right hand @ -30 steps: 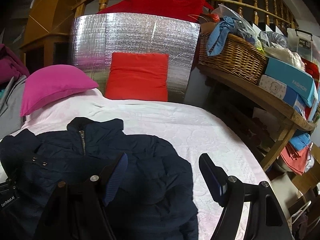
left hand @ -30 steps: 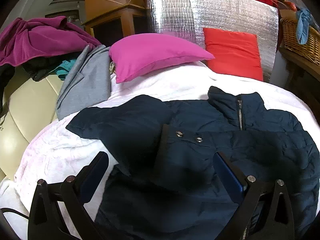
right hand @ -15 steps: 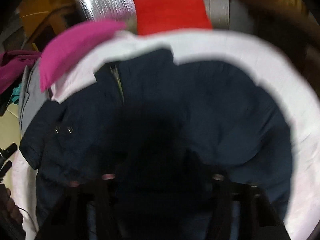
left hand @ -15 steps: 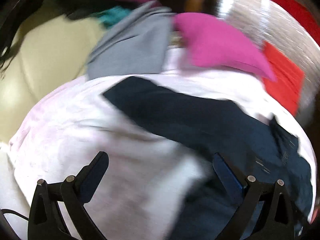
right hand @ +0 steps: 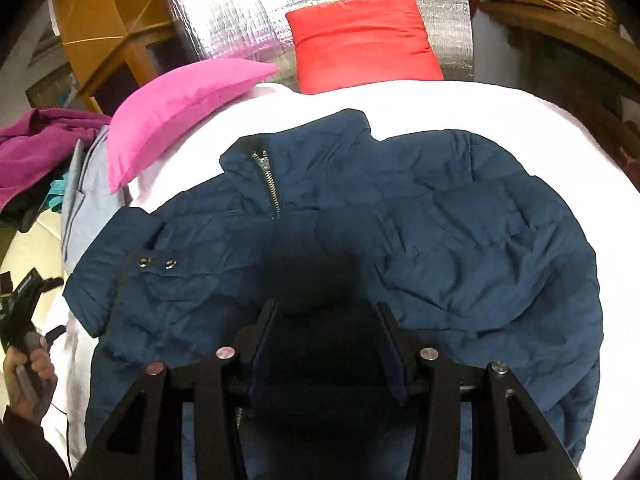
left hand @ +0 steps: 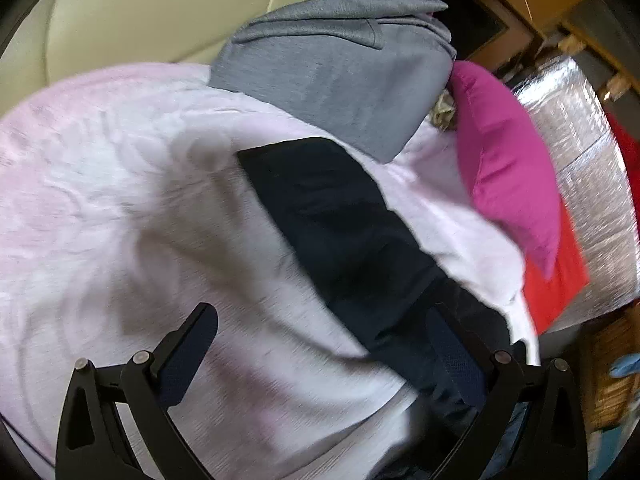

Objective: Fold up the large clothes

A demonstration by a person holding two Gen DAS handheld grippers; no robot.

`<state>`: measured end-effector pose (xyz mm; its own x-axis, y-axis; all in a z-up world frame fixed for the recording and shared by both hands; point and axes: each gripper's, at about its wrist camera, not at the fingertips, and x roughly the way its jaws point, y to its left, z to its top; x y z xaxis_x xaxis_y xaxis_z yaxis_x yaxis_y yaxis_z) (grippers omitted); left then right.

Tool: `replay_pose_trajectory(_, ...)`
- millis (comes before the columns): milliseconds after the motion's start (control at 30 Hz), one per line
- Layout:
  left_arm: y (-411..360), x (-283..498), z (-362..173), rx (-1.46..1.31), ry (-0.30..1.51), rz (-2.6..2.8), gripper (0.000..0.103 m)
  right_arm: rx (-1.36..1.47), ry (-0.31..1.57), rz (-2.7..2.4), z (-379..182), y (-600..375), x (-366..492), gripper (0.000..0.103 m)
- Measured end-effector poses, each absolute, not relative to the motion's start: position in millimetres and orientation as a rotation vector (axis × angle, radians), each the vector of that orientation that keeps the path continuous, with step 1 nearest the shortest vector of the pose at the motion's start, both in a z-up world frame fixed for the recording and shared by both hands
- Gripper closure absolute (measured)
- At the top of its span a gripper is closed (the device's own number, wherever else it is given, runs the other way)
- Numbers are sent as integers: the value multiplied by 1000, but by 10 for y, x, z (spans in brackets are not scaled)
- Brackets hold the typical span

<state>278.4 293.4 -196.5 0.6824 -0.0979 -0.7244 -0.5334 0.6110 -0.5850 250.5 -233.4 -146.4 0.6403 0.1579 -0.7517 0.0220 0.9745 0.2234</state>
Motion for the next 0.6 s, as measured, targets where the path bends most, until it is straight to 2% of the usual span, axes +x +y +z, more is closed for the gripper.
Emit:
replay_pose_trajectory(33,2969,2820,-1998,-920,797,273,3,217,872,78,-1474,-2341,2511,52)
replay_pose_trajectory(100,2952,2876,-2028,-959,802,260,21,212,868,81,-1468,-2351,2503,52)
replay_pose_trajectory(200,2995,2995,-2168,-1009,821,249,32,221,860,79,-1452,-2403,2499,52)
replay_pose_trajectory(300,3024,3045,-2197,-1020,798,265,38,216,855,71,-1463,-2432,2533,52)
replay_pose_trajectory(400,3037,3137,-2199,-1042,786,230,55,220,861,66,-1487,-2465,2590,52)
replay_pose_trajectory(533,2992,3269,-2240,-1011,800,248,64,235,872,69,-1506,-2492,2650,52)
replay_pose_trajectory(600,2976,3297,-2210,-992,791,245,76,229,861,63,-1484,-2513,2645,52)
